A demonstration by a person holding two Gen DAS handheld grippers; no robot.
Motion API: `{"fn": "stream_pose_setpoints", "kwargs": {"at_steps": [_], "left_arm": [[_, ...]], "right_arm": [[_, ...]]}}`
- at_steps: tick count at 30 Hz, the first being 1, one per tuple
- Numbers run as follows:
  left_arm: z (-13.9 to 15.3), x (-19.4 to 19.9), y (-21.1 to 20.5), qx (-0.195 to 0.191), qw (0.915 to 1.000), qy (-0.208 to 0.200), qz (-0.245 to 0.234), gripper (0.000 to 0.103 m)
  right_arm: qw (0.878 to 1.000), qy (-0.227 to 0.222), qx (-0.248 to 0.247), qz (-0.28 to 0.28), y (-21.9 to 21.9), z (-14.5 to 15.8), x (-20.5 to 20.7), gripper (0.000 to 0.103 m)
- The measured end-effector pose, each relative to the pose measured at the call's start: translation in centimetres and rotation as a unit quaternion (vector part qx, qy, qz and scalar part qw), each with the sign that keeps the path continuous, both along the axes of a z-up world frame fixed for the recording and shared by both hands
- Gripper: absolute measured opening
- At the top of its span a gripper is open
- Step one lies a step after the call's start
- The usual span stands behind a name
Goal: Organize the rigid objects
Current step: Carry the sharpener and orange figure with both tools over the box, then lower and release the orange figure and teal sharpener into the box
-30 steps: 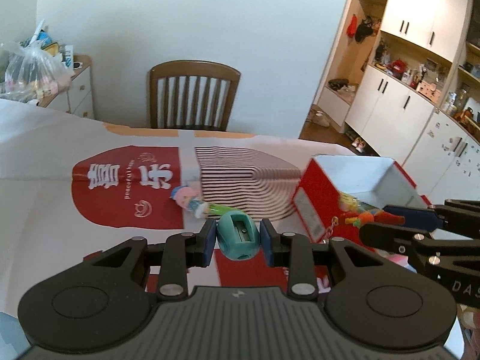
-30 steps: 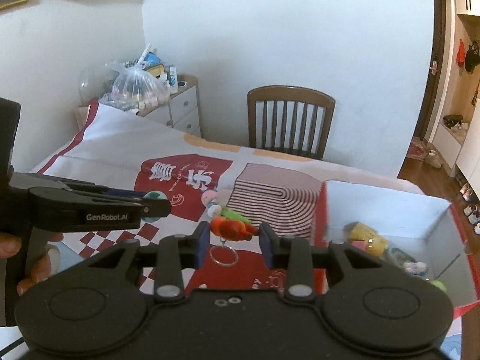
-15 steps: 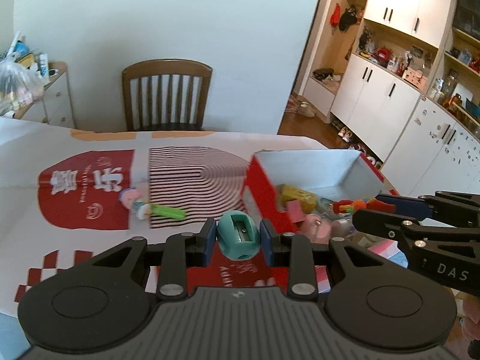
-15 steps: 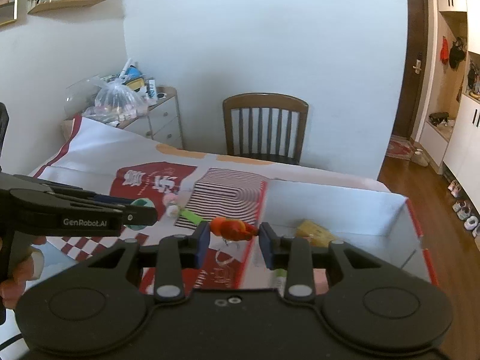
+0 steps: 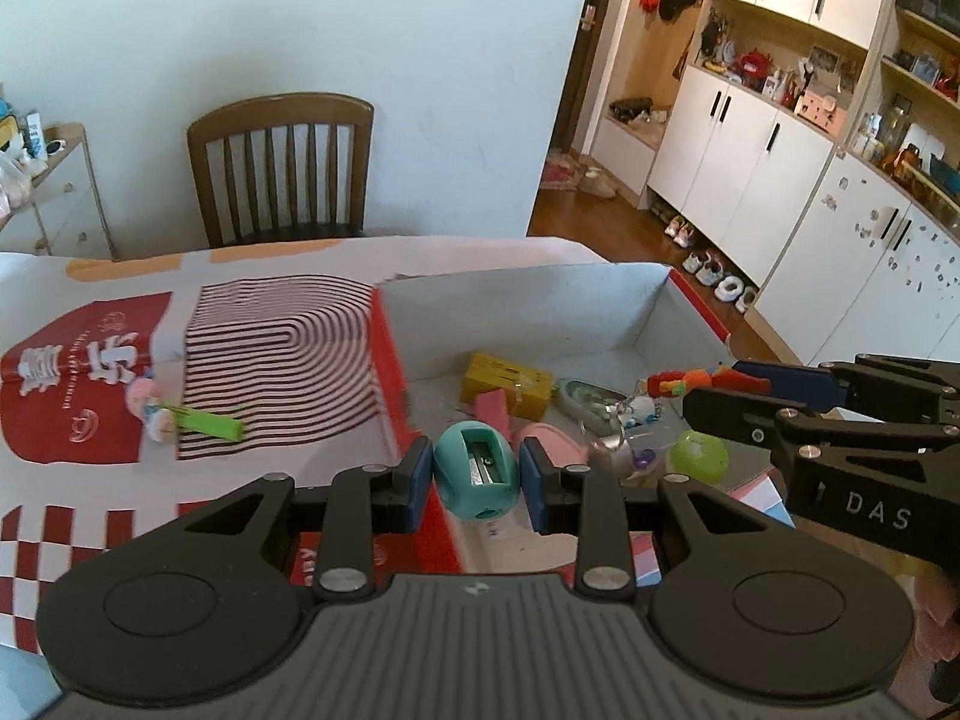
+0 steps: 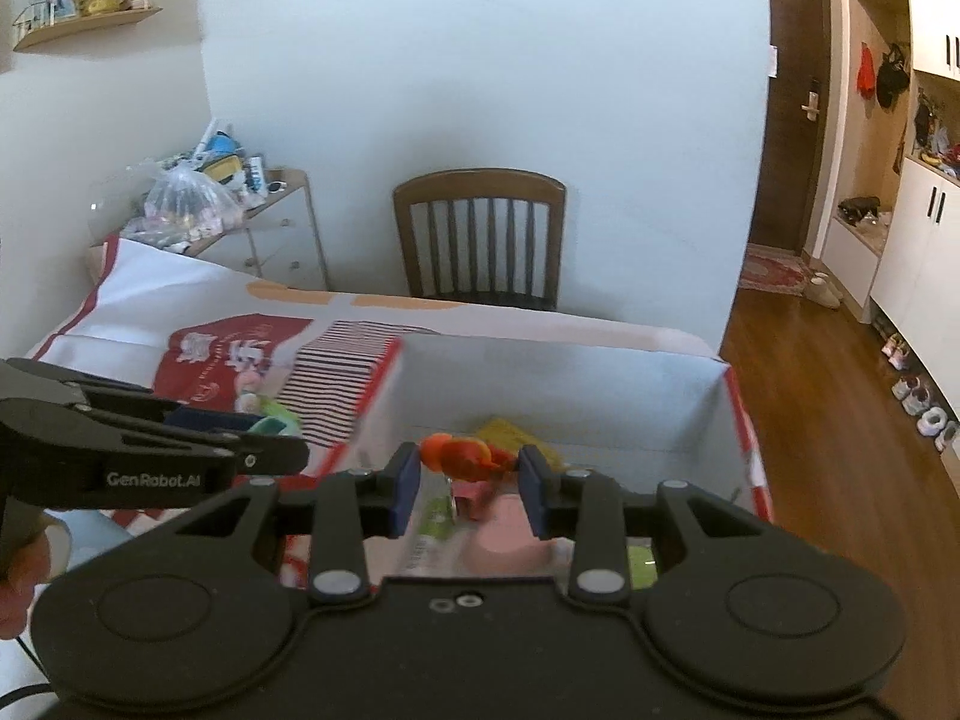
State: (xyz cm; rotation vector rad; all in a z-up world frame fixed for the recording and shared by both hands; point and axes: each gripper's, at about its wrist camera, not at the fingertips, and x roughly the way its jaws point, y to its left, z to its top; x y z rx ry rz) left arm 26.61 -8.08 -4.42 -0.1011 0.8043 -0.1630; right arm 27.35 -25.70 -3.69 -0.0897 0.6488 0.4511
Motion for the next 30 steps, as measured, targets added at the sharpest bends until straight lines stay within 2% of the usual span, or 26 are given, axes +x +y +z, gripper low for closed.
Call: {"fn": "stream_pose_setpoints", "kwargs": {"at_steps": [15,24,30], "left_arm": [[-3.6,6.1,-6.0,0.036,0.9982,0.046,-0.012,0.031],[-6.2,9.6,-8.2,0.057,0.9953,0.076,-0.018,0.031],[-8.3,11.4,-8.7,0.061,0.9913,0.114,-0.024,0.031]], "right_arm": [[1.0,0.016,-0.017,-0.012,-5.6,-2.8,5.7,0.034],[0.999,0.029,-0.029,0.001,-5.7,-4.8,9.2,0.034],[0.997,0.061,-0.038,0.013,-5.6,-6.5,11.0,0.034]]}}
